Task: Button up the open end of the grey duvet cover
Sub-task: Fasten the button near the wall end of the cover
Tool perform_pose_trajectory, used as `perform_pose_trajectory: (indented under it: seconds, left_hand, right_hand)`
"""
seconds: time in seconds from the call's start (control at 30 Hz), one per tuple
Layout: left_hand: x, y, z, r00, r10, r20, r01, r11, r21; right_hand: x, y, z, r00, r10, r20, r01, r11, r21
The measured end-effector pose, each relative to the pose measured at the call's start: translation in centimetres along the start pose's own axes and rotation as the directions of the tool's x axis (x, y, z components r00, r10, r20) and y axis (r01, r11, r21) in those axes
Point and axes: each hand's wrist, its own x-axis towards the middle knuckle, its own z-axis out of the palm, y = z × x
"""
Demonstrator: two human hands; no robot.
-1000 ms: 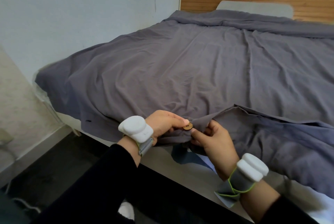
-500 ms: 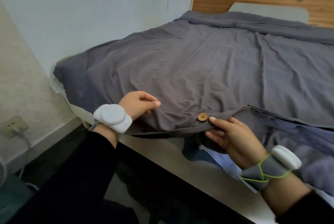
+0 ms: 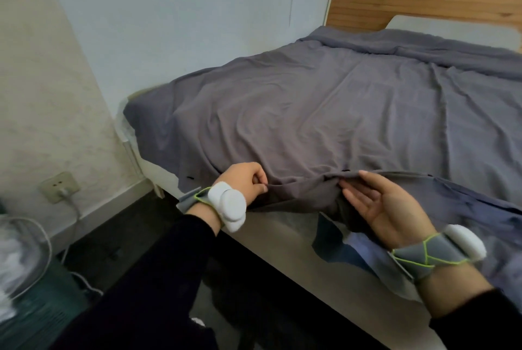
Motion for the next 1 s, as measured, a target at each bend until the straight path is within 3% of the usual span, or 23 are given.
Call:
perform_pose_trajectory:
  seconds: [0.1, 0.23, 0.27, 0.33, 0.4, 0.43, 0.53, 0.63, 0.73, 0.8, 0.9, 0.97, 1.0]
  left_hand:
    - [0.1, -0.3, -0.1, 0.998, 0.008, -0.06, -0.012, 0.998, -0.066]
    - [0.2, -0.2, -0.3, 0.99, 0.024, -0.137, -0.051, 0.979, -0.197]
    - [0.2, 0.0, -0.5, 0.987, 0.031, -0.159, -0.066, 0.973, -0.221]
    - [0.4, 0.4, -1.0, 0.98, 0.033, -0.197, -0.092, 0.95, -0.298]
    - [0.4, 0.8, -1.4, 0.972, 0.009, -0.234, -0.105, 0.911, -0.4]
    - [0.5, 1.1, -1.4, 0.969, -0.007, -0.246, -0.106, 0.892, -0.439]
    - [0.8, 0.6, -1.8, 0.95, -0.148, -0.274, -0.041, 0.811, -0.583]
    - [1.8, -1.5, -2.8, 0.882, -0.405, -0.242, 0.049, 0.588, -0.807]
    - [2.2, -4.6, -3.0, 0.738, -0.675, 0.006, 0.232, 0.244, -0.942]
    - [1.9, -7.1, -1.7, 0.666, -0.723, 0.182, 0.32, 0.056, -0.946]
    - [1.2, -9.2, 1.8, 0.545, -0.755, 0.364, 0.513, -0.042, -0.857]
    - [0.8, -8.7, 3.7, 0.437, -0.72, 0.539, 0.581, -0.232, -0.78]
    - [0.8, -8.1, 4.5, 0.419, -0.68, 0.602, 0.579, -0.311, -0.754]
  right_hand:
    - [-0.6, 1.9, 1.5, 0.999, -0.045, 0.013, 0.047, 0.958, -0.283]
    - [-1.5, 4.7, 3.9, 0.962, -0.098, 0.257, 0.229, 0.801, -0.553]
    - [-1.5, 5.3, 4.5, 0.936, -0.158, 0.314, 0.326, 0.725, -0.606]
    - [-1.0, 6.1, 5.3, 0.849, -0.311, 0.427, 0.525, 0.418, -0.741]
    - [-0.1, 6.7, 6.1, 0.749, -0.373, 0.547, 0.617, 0.096, -0.781]
    - [0.2, 6.7, 6.4, 0.72, -0.386, 0.577, 0.62, -0.016, -0.785]
    - [2.0, 7.1, 7.1, 0.713, -0.408, 0.571, 0.548, -0.184, -0.816]
    - [4.2, 7.1, 6.9, 0.783, -0.365, 0.503, 0.451, -0.223, -0.864]
    - [5.6, 6.8, 6.6, 0.835, -0.31, 0.455, 0.414, -0.191, -0.89]
    - [6.2, 6.8, 6.7, 0.824, -0.319, 0.469, 0.431, -0.186, -0.883]
    - [6.3, 7.2, 7.3, 0.783, -0.311, 0.539, 0.51, -0.175, -0.842]
    - [6.3, 7.8, 7.8, 0.758, -0.258, 0.599, 0.581, -0.149, -0.8]
    - [6.3, 8.1, 8.1, 0.747, -0.234, 0.622, 0.612, -0.121, -0.781]
